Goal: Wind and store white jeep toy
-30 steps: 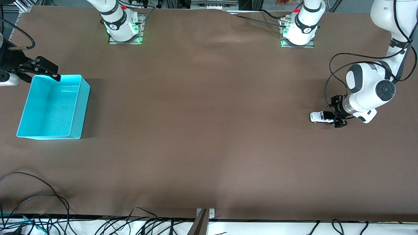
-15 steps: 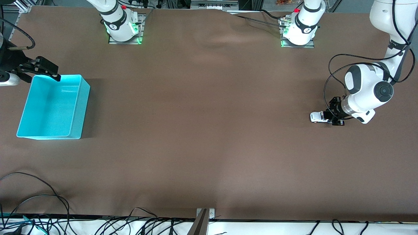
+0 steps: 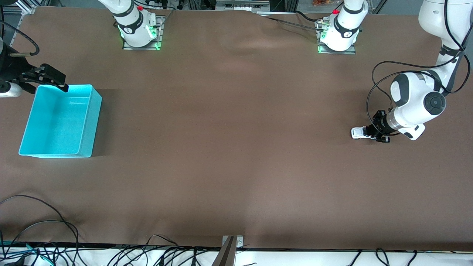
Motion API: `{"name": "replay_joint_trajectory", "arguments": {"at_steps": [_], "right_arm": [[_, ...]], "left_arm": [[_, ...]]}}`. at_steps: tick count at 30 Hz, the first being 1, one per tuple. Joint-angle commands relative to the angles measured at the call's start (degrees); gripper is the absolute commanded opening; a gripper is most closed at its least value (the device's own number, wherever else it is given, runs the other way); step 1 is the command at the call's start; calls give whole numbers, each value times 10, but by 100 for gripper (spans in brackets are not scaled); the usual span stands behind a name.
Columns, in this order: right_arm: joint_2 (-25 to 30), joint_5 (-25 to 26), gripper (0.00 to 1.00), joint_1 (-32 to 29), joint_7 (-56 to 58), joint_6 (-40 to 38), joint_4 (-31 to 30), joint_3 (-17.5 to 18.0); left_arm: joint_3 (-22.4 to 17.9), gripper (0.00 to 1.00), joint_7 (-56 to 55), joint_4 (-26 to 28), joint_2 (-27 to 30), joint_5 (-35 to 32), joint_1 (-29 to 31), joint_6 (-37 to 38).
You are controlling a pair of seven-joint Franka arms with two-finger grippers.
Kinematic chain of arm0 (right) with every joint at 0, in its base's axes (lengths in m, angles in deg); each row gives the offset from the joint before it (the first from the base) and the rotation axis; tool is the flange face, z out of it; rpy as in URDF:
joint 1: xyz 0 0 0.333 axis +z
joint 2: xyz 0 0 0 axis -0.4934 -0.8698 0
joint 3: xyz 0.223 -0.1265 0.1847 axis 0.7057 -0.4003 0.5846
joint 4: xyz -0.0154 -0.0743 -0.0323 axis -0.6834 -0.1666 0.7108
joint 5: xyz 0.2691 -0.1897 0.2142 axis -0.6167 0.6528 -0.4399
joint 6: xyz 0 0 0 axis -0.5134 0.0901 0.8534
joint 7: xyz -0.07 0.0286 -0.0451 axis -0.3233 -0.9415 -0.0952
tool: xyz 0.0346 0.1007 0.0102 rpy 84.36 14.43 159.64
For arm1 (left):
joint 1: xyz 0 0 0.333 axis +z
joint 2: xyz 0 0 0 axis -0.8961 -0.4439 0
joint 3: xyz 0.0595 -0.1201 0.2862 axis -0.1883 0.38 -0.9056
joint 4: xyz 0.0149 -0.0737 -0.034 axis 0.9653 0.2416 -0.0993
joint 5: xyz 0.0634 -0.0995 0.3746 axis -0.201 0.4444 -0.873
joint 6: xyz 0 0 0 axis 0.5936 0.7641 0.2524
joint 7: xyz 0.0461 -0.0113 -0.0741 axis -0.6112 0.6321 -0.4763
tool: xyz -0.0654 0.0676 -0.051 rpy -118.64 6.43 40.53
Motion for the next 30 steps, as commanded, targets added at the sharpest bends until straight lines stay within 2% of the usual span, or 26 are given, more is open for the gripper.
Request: {"name": "replay_joint_trajectory", "arguments": {"at_steps": [1, 15, 30], "right_arm": [[3, 1, 100, 0, -3, -10, 7, -1], [3, 1, 100, 1, -2, -10, 7, -1], [3, 1, 100, 0, -3, -13, 7, -2]], "left_arm": [[26, 38, -38, -2, 23, -11, -1, 9], [83, 36, -42, 15, 20, -14, -2, 12], [82, 36, -43, 35, 0, -15, 2, -32]]}}
